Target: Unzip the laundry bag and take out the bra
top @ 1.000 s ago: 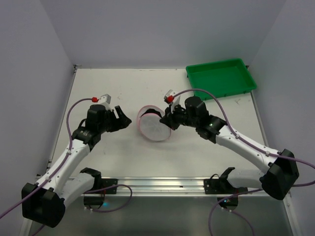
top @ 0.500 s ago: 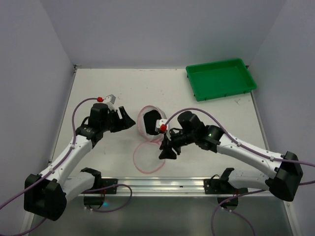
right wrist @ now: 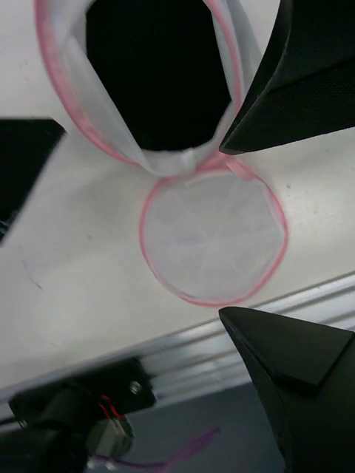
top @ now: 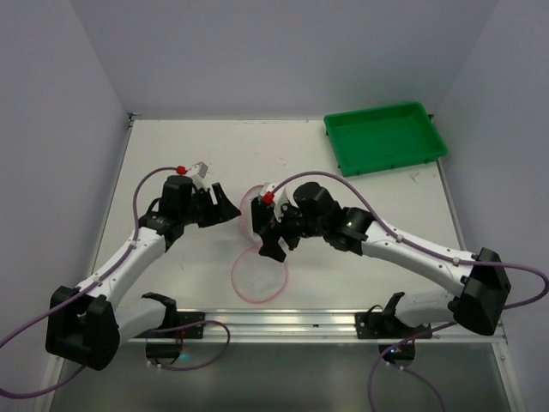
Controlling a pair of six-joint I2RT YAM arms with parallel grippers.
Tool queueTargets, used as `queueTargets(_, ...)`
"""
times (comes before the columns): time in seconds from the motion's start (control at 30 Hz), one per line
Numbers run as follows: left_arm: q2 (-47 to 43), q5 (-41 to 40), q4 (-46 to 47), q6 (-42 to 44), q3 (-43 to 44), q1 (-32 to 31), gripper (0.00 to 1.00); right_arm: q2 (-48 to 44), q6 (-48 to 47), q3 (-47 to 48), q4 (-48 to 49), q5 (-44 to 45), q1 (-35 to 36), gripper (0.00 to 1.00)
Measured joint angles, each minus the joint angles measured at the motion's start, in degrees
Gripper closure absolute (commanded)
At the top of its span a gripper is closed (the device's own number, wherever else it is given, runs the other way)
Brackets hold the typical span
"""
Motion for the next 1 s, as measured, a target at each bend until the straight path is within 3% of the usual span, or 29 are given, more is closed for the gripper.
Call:
queueTargets(0.37, 4.3, 1.8, 5.2, -0.2, -0.7, 0.0, 0.38, 21.1, -1.8, 13.0, 6.1, 16.9, -1.4, 0.09)
queueTargets(0.77, 8.7, 4.9, 10.5, -0.8, -3.2, 0.0, 0.41, 27.6, -3.1, 12.4, 7.4, 22.1, -5.6, 0.09)
queueTargets(0.83, 9.6, 5.5, 11.6, -1.0, -3.6, -0.1, 0.41, 28.8, -3.1, 12.4, 7.8, 22.1, -5.6, 0.11)
queueTargets(0.93, 11.0, 6.0, 13.5, -1.6, -3.9, -0.5, 0.44, 30.4, -3.3, 12.4, 8.3, 22.1, -5.6, 0.22)
queueTargets(1.0, 11.6, 6.3, 14.5, -1.9, -3.9, -0.9, 0.47, 30.9, -3.6, 12.4, 8.4, 22.1, -5.6, 0.36)
